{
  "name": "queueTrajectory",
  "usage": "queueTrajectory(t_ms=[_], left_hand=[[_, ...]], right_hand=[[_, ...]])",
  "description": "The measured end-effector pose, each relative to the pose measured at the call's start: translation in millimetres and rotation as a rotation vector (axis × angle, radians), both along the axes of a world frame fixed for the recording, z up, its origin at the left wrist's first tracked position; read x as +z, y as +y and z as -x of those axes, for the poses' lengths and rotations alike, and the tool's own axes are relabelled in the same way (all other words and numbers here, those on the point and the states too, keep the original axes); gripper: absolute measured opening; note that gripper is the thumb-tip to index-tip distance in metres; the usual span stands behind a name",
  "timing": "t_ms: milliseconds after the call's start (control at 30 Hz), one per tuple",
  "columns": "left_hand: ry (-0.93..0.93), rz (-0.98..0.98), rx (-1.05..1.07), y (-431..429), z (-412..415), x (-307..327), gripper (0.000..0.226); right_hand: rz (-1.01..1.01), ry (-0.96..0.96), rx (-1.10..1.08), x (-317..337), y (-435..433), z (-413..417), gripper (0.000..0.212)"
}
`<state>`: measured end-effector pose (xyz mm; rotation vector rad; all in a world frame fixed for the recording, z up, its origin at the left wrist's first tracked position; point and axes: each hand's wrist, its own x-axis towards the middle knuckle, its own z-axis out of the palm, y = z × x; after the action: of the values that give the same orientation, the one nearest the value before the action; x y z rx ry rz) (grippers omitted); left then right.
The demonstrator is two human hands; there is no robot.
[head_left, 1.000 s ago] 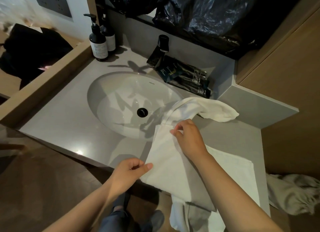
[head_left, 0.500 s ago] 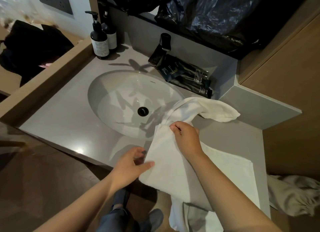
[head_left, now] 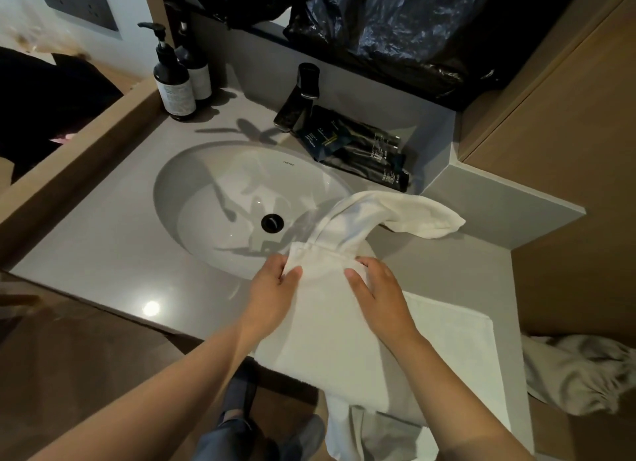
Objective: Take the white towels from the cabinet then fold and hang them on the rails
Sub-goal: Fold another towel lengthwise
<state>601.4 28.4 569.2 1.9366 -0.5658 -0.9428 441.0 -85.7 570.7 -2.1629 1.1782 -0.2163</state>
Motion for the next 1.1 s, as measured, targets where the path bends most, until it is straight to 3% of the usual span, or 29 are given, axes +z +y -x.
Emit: queueTrajectory(t_ms=[133, 267, 333, 400, 500, 633, 900, 1033, 1100], left_hand=[[-0.188, -0.020, -0.129, 4, 0, 2, 0.020], [-0.507, 0.082, -0.192, -4, 0, 27, 0.047], [-0.688, 0.188, -0.275, -15, 6, 46, 0.043], [-0.738, 0.213, -0.468, -30, 16, 56, 0.038], [-0.754, 0.114, -0.726, -56, 32, 48, 0.043], [-0.962, -0.196, -0.944, -80, 40, 29, 0.054], [-1.015, -0.468, -1.086, -100, 44, 28, 0.042], [-1.012, -0.402, -1.011, -102, 41, 33, 0.032], [-0.959, -0.324, -0.965, -104, 39, 42, 0.022]], right_hand=[[0.110, 0.147, 0.068, -17, -10, 34, 0.064], [0.138, 0.181, -0.005, -18, -23, 61, 0.054], [0.171, 0.289, 0.020, -23, -27, 83, 0.075], [0.179, 0.419, 0.082, -31, -29, 103, 0.090], [0.158, 0.441, 0.078, -40, -28, 113, 0.092], [0.184, 0.374, 0.054, -44, -29, 113, 0.093], [0.233, 0.399, 0.054, -44, -33, 131, 0.073], [0.197, 0.328, 0.016, -39, -36, 130, 0.073], [0.196, 0.294, 0.005, -29, -43, 131, 0.057]])
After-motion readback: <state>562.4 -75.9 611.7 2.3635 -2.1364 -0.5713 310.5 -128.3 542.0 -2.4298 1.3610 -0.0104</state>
